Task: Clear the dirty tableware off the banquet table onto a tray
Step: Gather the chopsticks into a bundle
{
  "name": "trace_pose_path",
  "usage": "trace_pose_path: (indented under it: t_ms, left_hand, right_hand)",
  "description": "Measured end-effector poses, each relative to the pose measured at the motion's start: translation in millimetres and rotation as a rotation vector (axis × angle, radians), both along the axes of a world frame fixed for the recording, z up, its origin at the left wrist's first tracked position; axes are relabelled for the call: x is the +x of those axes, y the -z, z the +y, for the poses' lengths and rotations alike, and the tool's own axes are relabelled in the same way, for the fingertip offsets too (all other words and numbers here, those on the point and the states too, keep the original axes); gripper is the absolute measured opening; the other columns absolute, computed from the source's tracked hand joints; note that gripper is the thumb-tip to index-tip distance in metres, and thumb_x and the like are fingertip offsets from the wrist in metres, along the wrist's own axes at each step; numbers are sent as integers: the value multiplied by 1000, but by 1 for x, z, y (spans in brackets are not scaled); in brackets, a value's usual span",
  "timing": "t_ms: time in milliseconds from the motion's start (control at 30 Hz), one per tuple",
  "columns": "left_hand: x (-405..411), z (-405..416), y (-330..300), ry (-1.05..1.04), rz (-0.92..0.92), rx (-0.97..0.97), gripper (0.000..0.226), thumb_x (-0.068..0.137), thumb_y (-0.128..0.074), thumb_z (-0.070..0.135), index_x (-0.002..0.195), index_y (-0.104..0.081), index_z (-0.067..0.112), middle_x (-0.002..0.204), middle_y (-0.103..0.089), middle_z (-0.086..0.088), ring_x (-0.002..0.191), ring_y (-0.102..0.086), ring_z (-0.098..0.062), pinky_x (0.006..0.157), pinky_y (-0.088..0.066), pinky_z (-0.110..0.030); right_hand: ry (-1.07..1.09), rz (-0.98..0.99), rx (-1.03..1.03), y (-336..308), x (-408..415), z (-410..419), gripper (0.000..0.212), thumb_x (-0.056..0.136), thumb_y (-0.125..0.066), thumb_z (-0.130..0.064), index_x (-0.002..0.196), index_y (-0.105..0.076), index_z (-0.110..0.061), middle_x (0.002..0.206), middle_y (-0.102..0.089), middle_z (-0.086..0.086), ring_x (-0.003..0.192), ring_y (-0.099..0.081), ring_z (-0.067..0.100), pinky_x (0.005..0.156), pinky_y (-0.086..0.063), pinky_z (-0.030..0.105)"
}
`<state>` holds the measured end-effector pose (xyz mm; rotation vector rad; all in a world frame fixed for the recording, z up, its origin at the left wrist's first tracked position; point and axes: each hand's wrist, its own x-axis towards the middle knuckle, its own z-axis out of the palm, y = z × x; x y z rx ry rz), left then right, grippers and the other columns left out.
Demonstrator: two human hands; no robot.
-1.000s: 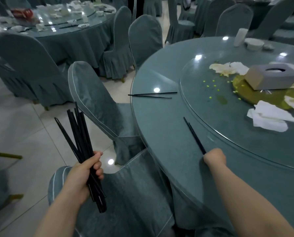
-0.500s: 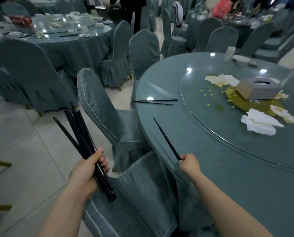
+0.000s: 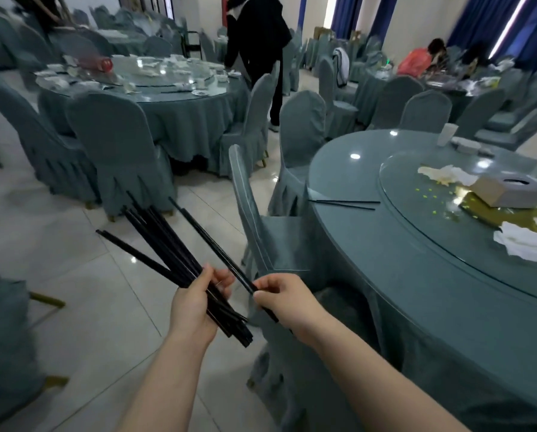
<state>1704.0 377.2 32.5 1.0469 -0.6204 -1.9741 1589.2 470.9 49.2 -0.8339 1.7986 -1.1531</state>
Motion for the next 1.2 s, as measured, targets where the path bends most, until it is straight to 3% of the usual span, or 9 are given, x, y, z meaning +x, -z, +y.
trace_pose_path:
  t_ms: [200, 267, 367, 533, 700, 933, 1000, 1067, 1200]
  left_hand:
    - [39, -52, 4, -96, -31, 19, 15, 95, -55, 17, 90, -64, 7, 83, -73, -10, 77, -71, -20, 57, -54, -23]
    - [46, -71, 7, -118, -26, 4, 17, 96, -52, 18, 92, -64, 7, 88, -73, -11, 81, -70, -20, 65, -54, -27]
    - [52, -105, 12, -139, -40, -15, 18, 98, -50, 16, 92, -64, 6, 85, -74, -11, 85, -69, -22, 74, -53, -33]
    - [49, -186, 22, -177, -85, -31, 16, 97, -51, 14, 93, -61, 3, 78, -75, -6, 75, -72, -17, 63, -58, -28]
    - [17, -270, 27, -163, -87, -36, 15, 98, -50, 16, 95, -60, 5, 80, -75, -5, 86, -70, -20, 71, -54, -36]
    - [-40, -357, 25, -94, -70, -78, 9, 96, -55, 16, 95, -61, 8, 76, -74, 0, 80, -72, -15, 63, -56, -30]
    - [-57, -386, 24, -74, -38, -67, 9, 96, -54, 15, 94, -60, 8, 76, -74, -1, 79, -72, -15, 70, -55, -33]
    - [-76, -419, 22, -62, -3, -58, 9, 96, -53, 14, 92, -59, 9, 74, -74, -1, 75, -71, -15, 70, -54, -32]
    - [-122, -467, 15, 79, 18, -57, 8, 97, -51, 14, 97, -58, 9, 79, -75, -1, 79, -71, -16, 62, -55, -27]
  right_hand:
    - [-84, 91, 36, -1, 41, -62, 15, 83, -58, -4, 77, -72, -7, 64, -58, 0, 58, -52, 6, 62, -42, 23]
    - [-122, 84, 50, 4, 48, -85, 20, 83, -58, -4, 70, -70, -14, 60, -57, 1, 55, -49, 9, 57, -39, 24]
    - [-176, 30, 54, 12, 54, -126, 19, 83, -57, -1, 74, -70, -12, 54, -55, -1, 44, -43, 5, 46, -34, 19]
    - [-114, -106, 0, 28, 46, -206, 10, 80, -68, -2, 80, -66, -11, 58, -63, 0, 51, -58, 8, 49, -44, 21]
    - [-87, -52, -18, 33, 15, -290, 12, 79, -72, -7, 76, -67, -17, 63, -64, -5, 51, -59, 1, 50, -44, 13]
    - [-12, 92, -33, 32, -37, -365, 9, 76, -77, -18, 76, -69, -23, 73, -69, -1, 67, -64, 11, 68, -55, 29]
    - [-8, 77, -46, 36, -54, -382, 3, 80, -73, -22, 80, -70, -21, 71, -68, -2, 64, -63, 8, 70, -54, 31]
    - [94, 28, -52, 39, -75, -402, 15, 89, -61, -26, 84, -72, -17, 69, -70, -5, 64, -64, 5, 73, -54, 33]
    - [449, -319, -82, 41, -105, -435, 38, 101, -36, -31, 94, -68, -11, 80, -75, 0, 83, -70, 18, 89, -52, 39]
